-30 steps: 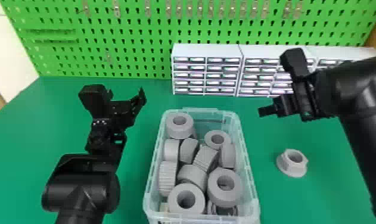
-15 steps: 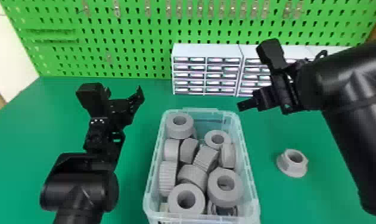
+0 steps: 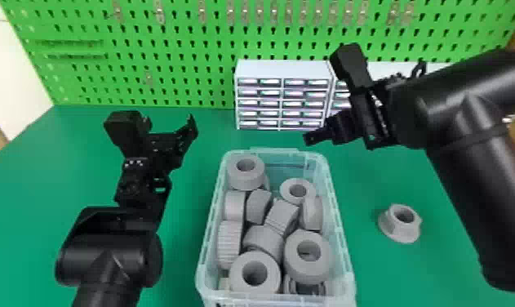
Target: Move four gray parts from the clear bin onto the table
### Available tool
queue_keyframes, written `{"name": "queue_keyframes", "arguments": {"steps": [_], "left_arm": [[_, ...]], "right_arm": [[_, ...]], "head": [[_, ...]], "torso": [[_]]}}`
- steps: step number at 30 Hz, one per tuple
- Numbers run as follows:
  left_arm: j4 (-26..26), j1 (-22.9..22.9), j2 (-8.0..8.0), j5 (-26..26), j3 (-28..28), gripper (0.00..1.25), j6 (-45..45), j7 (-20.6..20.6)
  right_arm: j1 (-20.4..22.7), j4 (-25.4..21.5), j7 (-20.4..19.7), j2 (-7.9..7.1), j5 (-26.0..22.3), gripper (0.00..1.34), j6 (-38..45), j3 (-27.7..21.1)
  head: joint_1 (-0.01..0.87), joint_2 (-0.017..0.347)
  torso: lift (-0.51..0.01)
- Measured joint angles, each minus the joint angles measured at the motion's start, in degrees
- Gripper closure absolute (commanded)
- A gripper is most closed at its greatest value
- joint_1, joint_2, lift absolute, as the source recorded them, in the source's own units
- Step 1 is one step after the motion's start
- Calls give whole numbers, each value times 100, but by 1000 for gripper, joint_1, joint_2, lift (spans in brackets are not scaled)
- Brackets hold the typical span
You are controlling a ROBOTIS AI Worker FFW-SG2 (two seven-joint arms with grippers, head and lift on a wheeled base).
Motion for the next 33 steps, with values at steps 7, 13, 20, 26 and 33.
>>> {"name": "queue_keyframes", "arguments": {"steps": [7,13,20,26,33], "left_arm": [[0,-2,0,6,-1,282,7,0],[-16,44,0,1,25,282,7,-1],[-51,83,0,-19,56,282,7,-5],[-72,90,7,-40,82,282,7,-6],[-86,109,9,-56,97,282,7,-7]], "right_arm": [[-61,213,0,41,-274,268,-155,118],[-143,286,0,62,-375,271,-13,369],[-243,320,0,86,-437,271,242,642],[-258,412,0,78,-516,271,318,804],[-287,537,0,65,-556,271,396,933]], "head": [[693,72],[693,72],[693,72],[693,72],[693,72]], "torso": [[-52],[-52],[-52],[-52],[-52]]}}
